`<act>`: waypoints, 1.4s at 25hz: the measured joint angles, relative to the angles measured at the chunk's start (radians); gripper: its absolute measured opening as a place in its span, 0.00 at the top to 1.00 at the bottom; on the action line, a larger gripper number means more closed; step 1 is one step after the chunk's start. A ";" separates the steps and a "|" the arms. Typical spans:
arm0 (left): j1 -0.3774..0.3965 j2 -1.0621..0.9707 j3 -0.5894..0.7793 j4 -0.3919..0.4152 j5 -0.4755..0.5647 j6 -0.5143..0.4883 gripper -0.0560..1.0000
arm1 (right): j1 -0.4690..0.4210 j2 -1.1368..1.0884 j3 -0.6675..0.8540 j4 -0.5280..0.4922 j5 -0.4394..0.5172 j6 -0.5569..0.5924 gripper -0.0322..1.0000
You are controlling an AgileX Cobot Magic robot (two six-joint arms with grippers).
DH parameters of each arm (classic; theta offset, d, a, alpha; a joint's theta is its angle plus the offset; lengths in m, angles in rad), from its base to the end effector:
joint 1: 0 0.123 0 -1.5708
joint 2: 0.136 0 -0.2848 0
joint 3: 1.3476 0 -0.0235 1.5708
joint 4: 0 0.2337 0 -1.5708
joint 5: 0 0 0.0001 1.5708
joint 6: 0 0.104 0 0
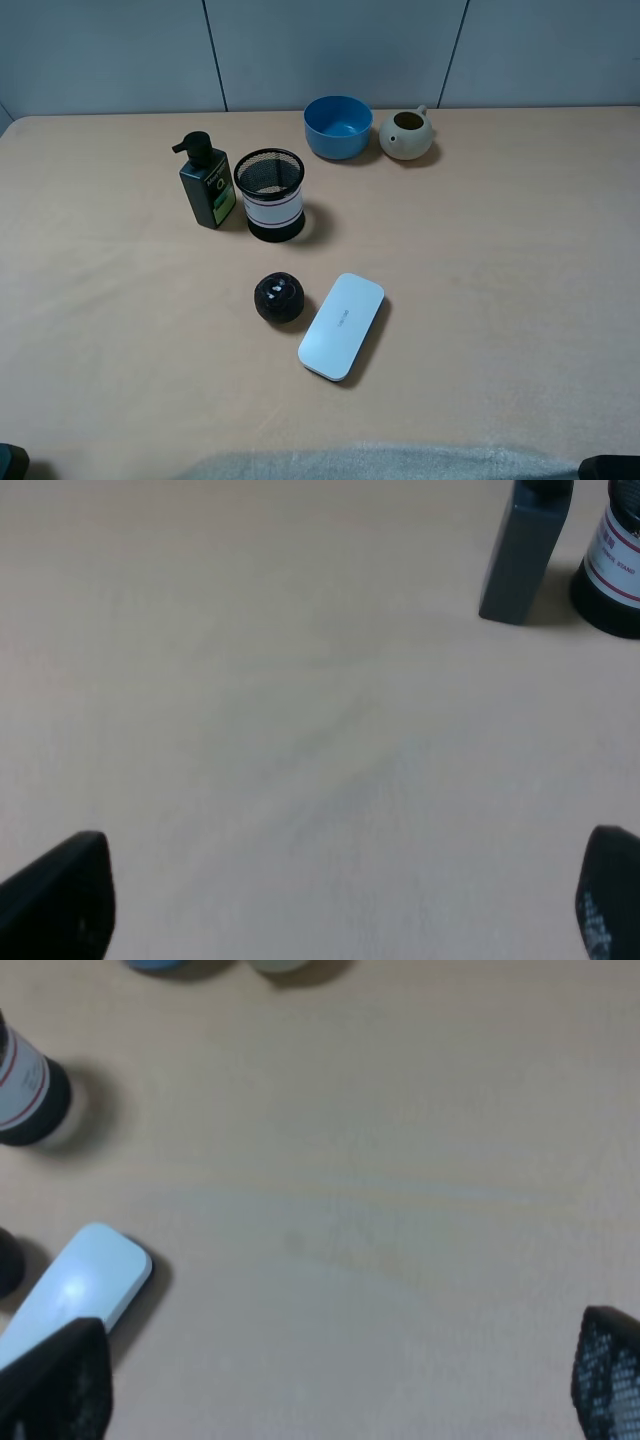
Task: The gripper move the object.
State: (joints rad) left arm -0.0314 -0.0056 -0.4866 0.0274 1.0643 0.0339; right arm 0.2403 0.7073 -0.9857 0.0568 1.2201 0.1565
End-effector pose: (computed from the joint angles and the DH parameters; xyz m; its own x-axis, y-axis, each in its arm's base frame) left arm -0.0077 0.0027 0.2591 -0.4648 0.0618 -0.8833 0.0322 0.9981 0.0529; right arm 0.0847 0.0265 0.3628 -0.7685 -0.0083 -0.6398 -0.1392 0.9781 0.1546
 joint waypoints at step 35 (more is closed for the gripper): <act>0.000 0.000 0.000 0.000 0.000 0.000 0.07 | -0.368 -0.712 0.493 -0.007 -0.186 -0.157 0.30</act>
State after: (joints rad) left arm -0.0314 -0.0056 -0.4866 0.0274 1.0643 0.0339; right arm -0.1280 -0.0051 -0.4925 0.0503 1.0342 0.0000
